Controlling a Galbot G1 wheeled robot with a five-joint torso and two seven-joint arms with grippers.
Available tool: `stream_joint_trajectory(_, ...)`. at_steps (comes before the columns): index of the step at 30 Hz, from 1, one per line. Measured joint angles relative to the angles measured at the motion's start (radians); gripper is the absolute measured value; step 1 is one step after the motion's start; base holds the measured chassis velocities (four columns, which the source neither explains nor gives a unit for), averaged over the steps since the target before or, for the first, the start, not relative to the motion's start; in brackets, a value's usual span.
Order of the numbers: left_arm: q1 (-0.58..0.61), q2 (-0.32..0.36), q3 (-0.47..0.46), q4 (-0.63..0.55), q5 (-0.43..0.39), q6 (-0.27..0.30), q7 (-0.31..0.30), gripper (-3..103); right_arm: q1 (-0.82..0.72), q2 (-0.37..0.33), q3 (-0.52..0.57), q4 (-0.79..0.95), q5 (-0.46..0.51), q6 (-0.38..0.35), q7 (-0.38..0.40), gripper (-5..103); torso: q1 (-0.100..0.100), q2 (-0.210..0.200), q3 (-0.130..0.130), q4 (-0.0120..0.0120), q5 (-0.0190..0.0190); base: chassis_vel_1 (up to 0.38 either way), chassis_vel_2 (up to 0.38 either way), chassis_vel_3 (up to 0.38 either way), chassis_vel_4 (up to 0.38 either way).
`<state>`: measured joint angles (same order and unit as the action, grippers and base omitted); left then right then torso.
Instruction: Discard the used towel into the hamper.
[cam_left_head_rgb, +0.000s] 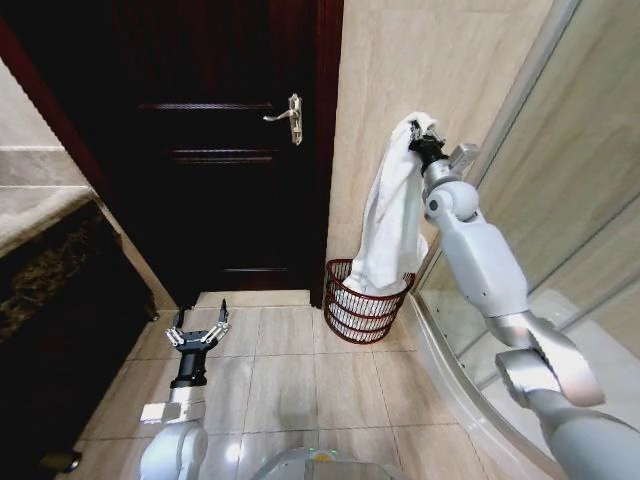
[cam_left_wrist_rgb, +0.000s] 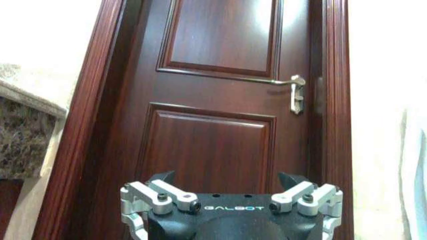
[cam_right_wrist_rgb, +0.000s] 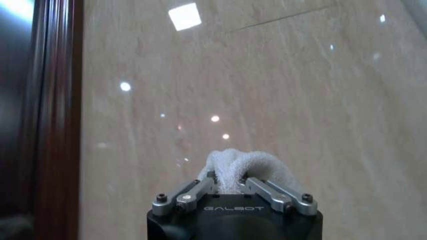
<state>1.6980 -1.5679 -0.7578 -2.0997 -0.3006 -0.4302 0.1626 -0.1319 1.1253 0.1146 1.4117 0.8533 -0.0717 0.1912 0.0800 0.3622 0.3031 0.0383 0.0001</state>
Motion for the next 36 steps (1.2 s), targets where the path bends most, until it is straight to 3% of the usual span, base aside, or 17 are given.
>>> stream_joint_trajectory(6,-0.002,-0.013,0.004,-0.010,0.016,0.006,0.005,100,0.012,0.007,0.002,0.052,0.097,-0.027,0.042,8,-0.009,-0.023,-0.015,0.0004,-0.0010,0.000,0.000,0.000,0.000)
stream_joint_trajectory(11,0.003,-0.021,0.006,-0.011,0.023,0.004,0.008,100,-0.057,-0.006,0.020,0.029,0.009,-0.020,0.000,8,-0.016,-0.046,-0.030,-0.0002,0.0006,0.000,0.000,0.000,0.000)
stream_joint_trajectory(36,0.006,-0.040,0.007,-0.011,0.041,0.004,0.014,100,-0.194,0.022,0.056,0.018,-0.084,0.018,-0.038,8,-0.047,-0.147,-0.101,0.0001,-0.0001,0.000,0.000,0.000,0.000)
